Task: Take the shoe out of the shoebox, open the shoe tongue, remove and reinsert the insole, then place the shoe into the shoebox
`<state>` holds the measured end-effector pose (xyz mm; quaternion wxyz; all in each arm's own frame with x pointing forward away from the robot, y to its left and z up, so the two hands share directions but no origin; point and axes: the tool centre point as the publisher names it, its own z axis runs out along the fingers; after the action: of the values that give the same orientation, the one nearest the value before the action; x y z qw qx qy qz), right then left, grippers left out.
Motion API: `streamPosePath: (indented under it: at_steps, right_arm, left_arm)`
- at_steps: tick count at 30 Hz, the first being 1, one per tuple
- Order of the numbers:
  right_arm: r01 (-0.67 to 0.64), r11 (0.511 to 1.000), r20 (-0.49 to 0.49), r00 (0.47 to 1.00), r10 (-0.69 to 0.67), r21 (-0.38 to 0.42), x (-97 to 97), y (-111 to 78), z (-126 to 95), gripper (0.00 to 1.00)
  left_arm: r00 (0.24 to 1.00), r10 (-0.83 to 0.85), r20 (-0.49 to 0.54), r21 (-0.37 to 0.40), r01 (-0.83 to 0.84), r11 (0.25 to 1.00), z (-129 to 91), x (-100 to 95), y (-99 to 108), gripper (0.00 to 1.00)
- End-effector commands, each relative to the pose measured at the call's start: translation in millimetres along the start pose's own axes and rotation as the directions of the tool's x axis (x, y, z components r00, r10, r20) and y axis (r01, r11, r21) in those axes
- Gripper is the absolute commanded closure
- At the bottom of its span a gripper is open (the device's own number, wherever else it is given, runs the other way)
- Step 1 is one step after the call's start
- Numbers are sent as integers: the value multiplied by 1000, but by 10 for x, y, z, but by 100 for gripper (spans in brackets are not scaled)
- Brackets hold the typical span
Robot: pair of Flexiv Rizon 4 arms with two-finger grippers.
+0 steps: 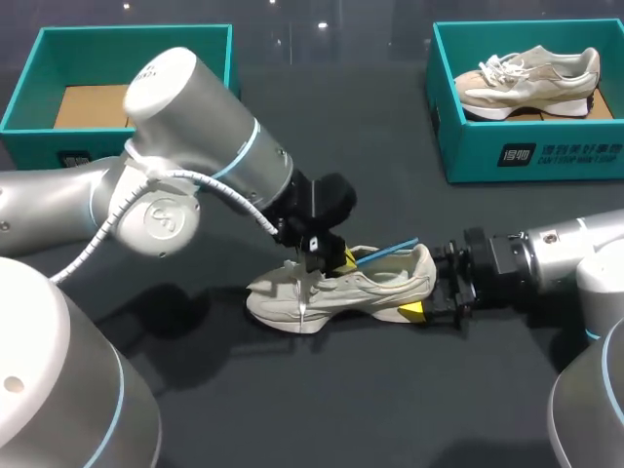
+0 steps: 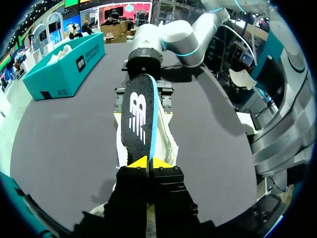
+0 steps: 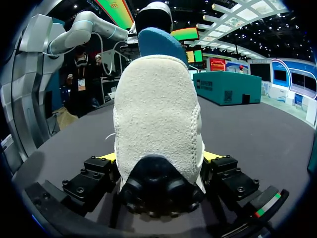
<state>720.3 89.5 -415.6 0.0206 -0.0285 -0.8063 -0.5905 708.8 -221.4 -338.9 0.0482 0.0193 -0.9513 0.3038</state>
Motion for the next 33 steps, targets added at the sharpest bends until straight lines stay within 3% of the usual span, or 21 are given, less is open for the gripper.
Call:
streamPosePath:
  at_steps: [1,13,20,22,24,28,33]
  right_arm:
    - [0,1000,0,1000,0,3,23,-4,10,100]
    - [0,1000,0,1000,0,3,23,-4,10,100]
    - [0,1000,0,1000,0,3,23,-4,10,100]
    - [0,1000,0,1000,0,3,23,-4,10,100]
    - [0,1000,0,1000,0,3,23,-4,10,100]
    - [0,1000,0,1000,0,3,23,-4,10,100]
    - [0,1000,0,1000,0,3,23,-4,10,100]
  left_arm:
    - [1000,-7,18,-4,7,1000,6,-24,-74,100]
    - [995,20,98,-47,-16,999,59,-78,-440,100]
    - [993,21,118,-73,-12,997,123,-72,-510,100]
    - [992,20,123,-76,-11,997,118,-54,-517,78]
    - [990,16,141,-76,-5,997,99,-23,-518,65]
    - [971,-6,238,-60,21,998,54,70,-491,58]
    - [955,-9,295,-54,26,998,44,112,-482,58]
